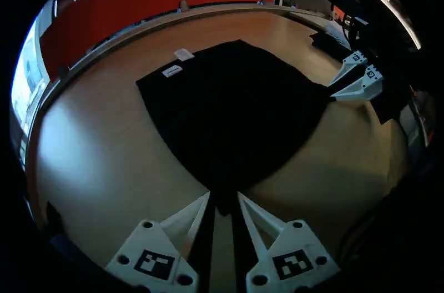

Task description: Fold towel

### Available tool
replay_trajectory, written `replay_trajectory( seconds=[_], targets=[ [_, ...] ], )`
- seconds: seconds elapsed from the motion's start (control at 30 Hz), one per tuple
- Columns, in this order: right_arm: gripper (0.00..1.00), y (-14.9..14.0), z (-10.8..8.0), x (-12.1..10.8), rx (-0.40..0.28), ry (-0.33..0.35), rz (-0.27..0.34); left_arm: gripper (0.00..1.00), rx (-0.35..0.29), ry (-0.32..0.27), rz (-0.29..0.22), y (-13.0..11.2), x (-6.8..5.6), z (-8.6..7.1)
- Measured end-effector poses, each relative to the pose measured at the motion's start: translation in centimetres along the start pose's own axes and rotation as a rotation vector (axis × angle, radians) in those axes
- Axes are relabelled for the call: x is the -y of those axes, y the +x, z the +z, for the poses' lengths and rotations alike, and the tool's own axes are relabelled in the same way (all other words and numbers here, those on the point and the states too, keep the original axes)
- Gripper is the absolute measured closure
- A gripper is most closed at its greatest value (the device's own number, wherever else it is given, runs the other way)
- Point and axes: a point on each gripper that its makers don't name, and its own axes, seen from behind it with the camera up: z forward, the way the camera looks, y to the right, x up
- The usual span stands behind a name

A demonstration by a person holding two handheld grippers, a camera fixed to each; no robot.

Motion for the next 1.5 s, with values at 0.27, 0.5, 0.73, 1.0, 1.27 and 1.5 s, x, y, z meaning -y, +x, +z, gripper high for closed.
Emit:
replay_trajectory(
  seconds=[0.27,0.5,0.73,1.0,1.27,1.5],
  targets=[
    [0.84,0.7,-0.2,0.3,-0.017,-0.007,0.046,0.90,0.003,0.020,-0.043,0.2,0.2,0.0],
    [0.84,1.1,-0.8,0.3,-0.031,-0.010,0.056,0.90,-0.002,0.014,-0.071,0.9,0.1,-0.3],
    [0.84,2.4,-1.9,0.3,-0.055,-0.013,0.049,0.90,-0.013,0.011,-0.084,1.8,-0.1,-1.6],
    [0.84,4.1,-4.1,1.0,-0.082,-0.010,0.023,0.90,-0.022,-0.005,-0.126,3.0,-0.4,-4.2],
    [0.84,5.6,-6.6,2.0,-0.098,-0.002,0.012,0.90,-0.038,-0.011,-0.175,4.3,-0.8,-7.2],
    [0.84,6.4,-8.6,2.7,-0.096,0.011,0.003,0.90,-0.031,-0.028,-0.190,4.8,-1.6,-9.2]
  ],
)
